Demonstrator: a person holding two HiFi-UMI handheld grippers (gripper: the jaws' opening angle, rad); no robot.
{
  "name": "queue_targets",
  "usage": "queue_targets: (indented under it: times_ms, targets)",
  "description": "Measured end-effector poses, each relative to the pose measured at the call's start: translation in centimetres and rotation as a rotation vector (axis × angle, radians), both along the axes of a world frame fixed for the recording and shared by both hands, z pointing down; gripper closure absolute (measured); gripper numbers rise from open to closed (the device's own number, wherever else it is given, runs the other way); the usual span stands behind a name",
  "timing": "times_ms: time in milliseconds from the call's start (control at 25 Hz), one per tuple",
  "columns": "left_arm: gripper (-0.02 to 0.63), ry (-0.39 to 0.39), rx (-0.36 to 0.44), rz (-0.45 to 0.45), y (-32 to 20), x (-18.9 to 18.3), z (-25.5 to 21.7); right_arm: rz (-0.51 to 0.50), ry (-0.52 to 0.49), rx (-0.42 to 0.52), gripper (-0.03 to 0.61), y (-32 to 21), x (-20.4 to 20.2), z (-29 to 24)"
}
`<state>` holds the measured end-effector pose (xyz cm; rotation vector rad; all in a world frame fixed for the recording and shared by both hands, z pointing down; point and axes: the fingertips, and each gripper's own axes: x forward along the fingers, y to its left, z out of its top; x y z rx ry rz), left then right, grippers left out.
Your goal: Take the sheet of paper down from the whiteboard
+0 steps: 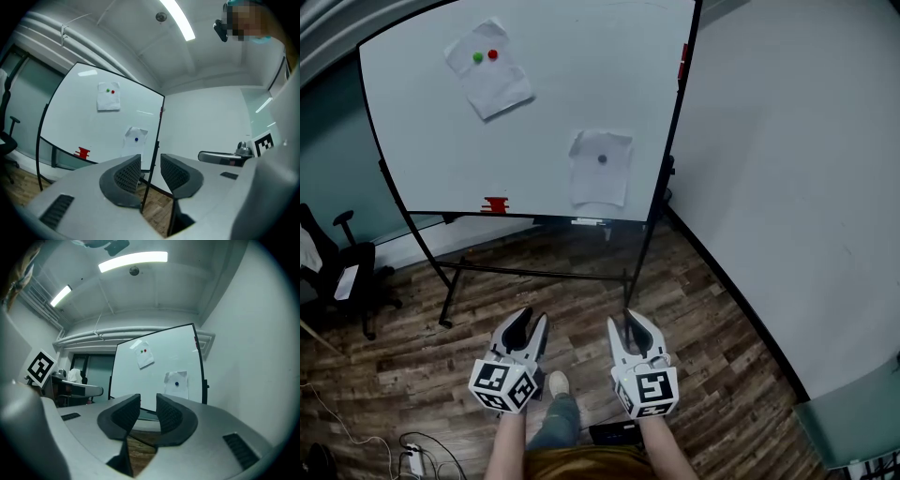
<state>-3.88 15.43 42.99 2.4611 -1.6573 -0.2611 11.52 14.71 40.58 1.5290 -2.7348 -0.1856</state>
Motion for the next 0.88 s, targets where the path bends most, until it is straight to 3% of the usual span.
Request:
queue_targets:
  times_ms: [200,360,640,880]
  targets:
    - [0.465,0.020,-0.001,0.003,-8.3,-0.8,1.0,0.025,0.018,-0.014,0.459,-8.0,-0.4,1.2]
    - [0.465,0.045,-0.005,0.022,-18.0,-1.8,1.3,0.046,0.043,-0.022,0.459,-16.5,-1.6,1.7]
    - [0.463,0.011,-0.013,0.095,-34.6,-3.3,-0.4,0.119,0.077,-0.052,0.466,-32.2,-4.3,0.9]
    - [0.463,-0.018,-0.025,0.143,-43.4,-3.9,0.1,0.198,0.076,-0.040,0.446,-41.3,-5.2,0.5]
